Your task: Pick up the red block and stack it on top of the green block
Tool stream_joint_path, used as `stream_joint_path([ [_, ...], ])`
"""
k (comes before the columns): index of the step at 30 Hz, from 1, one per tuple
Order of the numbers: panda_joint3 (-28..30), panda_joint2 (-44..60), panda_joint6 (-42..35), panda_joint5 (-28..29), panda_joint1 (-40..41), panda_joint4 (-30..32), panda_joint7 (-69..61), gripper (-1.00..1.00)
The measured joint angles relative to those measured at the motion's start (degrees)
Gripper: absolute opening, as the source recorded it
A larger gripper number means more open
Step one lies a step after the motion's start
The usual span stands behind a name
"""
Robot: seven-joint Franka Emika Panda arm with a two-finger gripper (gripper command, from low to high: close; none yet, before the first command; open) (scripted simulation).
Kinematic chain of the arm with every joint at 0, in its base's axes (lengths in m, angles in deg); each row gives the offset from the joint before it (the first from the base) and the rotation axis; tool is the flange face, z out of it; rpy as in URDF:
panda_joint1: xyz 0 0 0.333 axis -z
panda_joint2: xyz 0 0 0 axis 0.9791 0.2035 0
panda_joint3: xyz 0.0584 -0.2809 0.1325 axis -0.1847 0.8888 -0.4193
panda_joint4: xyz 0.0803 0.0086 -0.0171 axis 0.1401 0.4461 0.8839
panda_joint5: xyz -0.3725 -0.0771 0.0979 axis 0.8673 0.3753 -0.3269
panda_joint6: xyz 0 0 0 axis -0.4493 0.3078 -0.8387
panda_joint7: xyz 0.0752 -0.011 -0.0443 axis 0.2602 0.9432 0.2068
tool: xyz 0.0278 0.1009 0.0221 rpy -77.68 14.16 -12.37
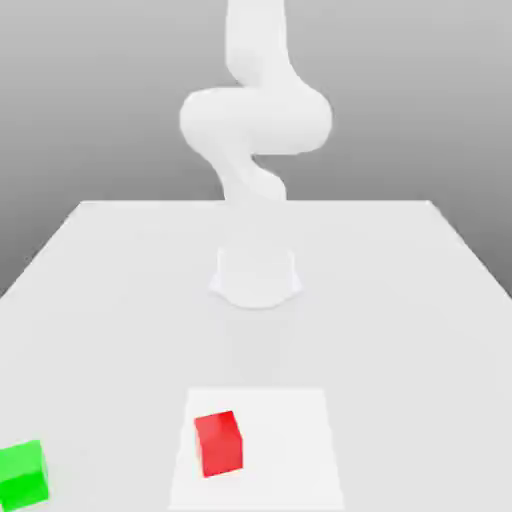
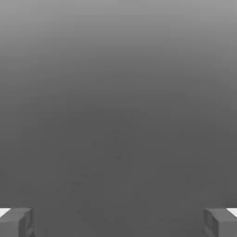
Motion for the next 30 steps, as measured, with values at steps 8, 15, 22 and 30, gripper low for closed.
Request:
stream_joint_path([
  [8,2.5,16.9,8.2,1.5,-0.5,6.2,-6.8,0.00],
  [15,5.0,31.5,15.3,1.0,-0.9,11.6,-13.9,0.00],
  [22,5.1,46.1,22.6,-2.1,0.4,16.6,-22.6,0.00],
  [30,2.8,58.0,32.2,-5.0,2.1,15.5,-25.3,-1.00],
])
